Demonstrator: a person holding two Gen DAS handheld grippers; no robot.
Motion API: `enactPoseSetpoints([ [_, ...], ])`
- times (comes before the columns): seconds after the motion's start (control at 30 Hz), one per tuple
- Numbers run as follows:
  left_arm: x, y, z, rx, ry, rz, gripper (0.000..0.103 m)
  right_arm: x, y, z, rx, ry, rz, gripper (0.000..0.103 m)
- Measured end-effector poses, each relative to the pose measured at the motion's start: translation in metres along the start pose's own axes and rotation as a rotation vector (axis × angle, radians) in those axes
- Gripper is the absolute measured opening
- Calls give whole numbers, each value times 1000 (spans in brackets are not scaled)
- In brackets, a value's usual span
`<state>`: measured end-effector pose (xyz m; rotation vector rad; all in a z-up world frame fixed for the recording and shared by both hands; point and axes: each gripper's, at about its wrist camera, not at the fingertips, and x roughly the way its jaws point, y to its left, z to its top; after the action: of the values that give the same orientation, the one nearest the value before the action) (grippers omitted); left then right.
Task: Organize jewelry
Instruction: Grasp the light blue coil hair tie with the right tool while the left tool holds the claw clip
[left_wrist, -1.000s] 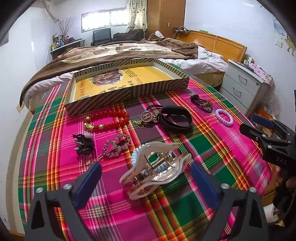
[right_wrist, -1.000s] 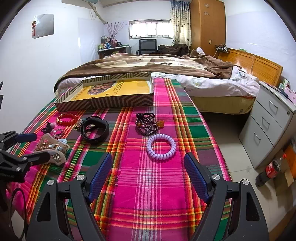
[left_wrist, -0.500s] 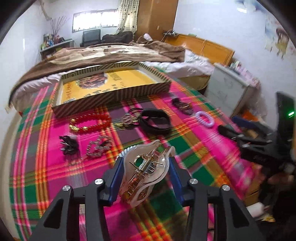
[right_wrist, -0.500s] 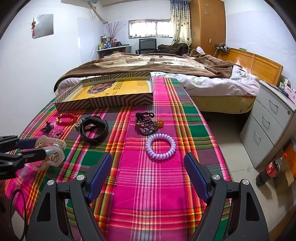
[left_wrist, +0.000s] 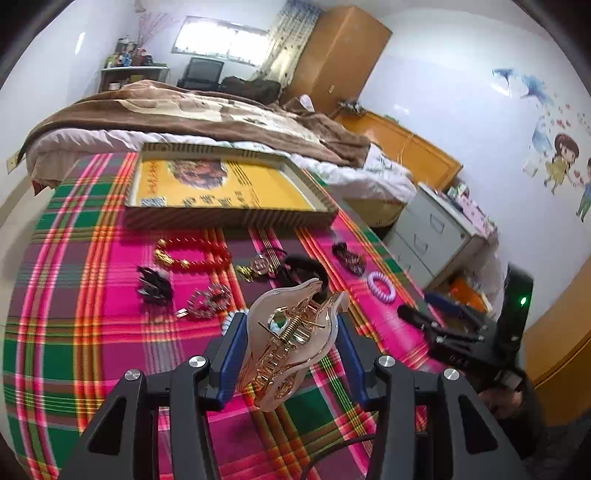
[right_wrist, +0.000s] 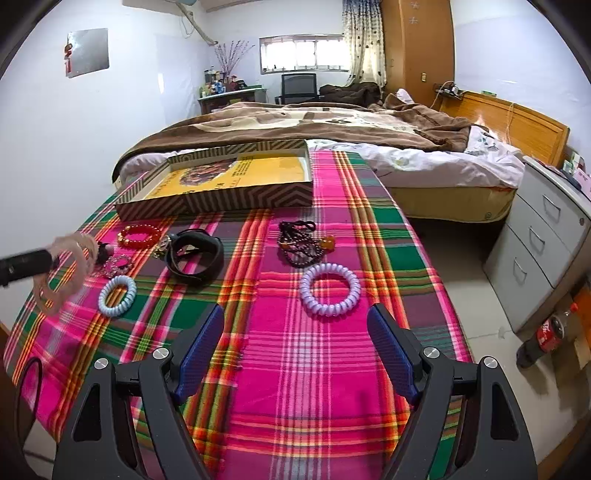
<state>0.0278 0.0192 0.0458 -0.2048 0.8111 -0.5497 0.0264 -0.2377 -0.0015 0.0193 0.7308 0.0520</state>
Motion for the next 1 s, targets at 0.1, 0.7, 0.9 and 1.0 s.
enactPoseSetpoints([
  [0.1,-13,3,5,11,-21,34,48,-1,5,3,-10,-1,20,80],
  [0.7,-25,69,-4,-28,-37,271,49,63,117,23,-250,145,259,71],
  [0.9,-18,95,-11,-75,-13,317,77,71,127,22,-275,181,284,71],
  [1.0,-12,98,-7,-44,-5,331,88,77,134,24,-290,191,288,71],
])
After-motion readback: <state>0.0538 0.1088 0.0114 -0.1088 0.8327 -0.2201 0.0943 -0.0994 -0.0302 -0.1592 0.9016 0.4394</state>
